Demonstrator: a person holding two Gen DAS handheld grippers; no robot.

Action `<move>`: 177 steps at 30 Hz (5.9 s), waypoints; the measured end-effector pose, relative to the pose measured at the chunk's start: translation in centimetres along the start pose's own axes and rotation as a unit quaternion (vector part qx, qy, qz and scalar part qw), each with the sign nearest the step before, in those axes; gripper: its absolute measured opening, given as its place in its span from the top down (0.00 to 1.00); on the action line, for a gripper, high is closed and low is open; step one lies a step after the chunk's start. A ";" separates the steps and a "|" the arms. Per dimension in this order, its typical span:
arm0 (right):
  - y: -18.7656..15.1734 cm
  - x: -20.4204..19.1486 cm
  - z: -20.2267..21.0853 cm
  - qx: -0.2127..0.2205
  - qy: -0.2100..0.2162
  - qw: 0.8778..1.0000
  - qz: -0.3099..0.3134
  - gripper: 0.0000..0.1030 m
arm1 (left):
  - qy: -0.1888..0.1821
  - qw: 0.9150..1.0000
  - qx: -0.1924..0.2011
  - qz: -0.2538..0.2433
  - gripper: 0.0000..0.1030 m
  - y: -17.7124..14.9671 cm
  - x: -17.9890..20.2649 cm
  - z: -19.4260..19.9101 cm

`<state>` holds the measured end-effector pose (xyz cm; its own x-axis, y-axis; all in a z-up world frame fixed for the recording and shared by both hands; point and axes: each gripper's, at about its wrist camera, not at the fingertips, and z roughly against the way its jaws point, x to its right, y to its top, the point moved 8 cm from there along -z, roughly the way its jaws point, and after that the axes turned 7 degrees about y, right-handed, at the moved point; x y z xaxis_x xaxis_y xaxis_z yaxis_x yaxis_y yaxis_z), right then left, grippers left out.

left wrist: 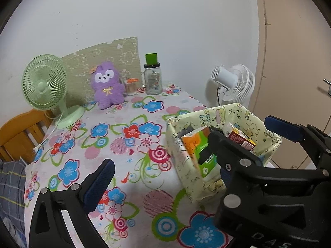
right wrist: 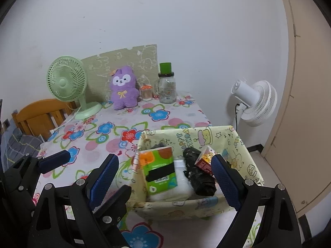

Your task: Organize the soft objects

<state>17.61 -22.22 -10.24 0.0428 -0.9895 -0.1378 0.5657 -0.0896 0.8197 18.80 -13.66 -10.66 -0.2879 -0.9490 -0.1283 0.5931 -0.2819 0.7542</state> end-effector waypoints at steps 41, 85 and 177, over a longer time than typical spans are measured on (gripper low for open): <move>-0.9 -7.2 5.5 0.052 0.026 0.998 0.028 0.09 | 0.106 0.989 0.038 0.093 0.00 -5.1 -12.4 7.6; -0.5 -8.0 7.6 0.076 0.035 0.996 0.030 0.05 | 0.122 0.984 0.065 0.110 0.00 -4.3 -13.6 10.6; -0.6 -7.1 7.6 0.075 0.028 0.997 0.018 0.02 | 0.129 0.982 0.063 0.123 0.00 -4.3 -13.6 10.6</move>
<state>10.71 -15.98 -5.58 0.1080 -0.9850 -0.1344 0.4344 -0.0748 0.8976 12.24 1.99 -5.33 0.0618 -0.9950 -0.0785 0.5179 -0.0353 0.8547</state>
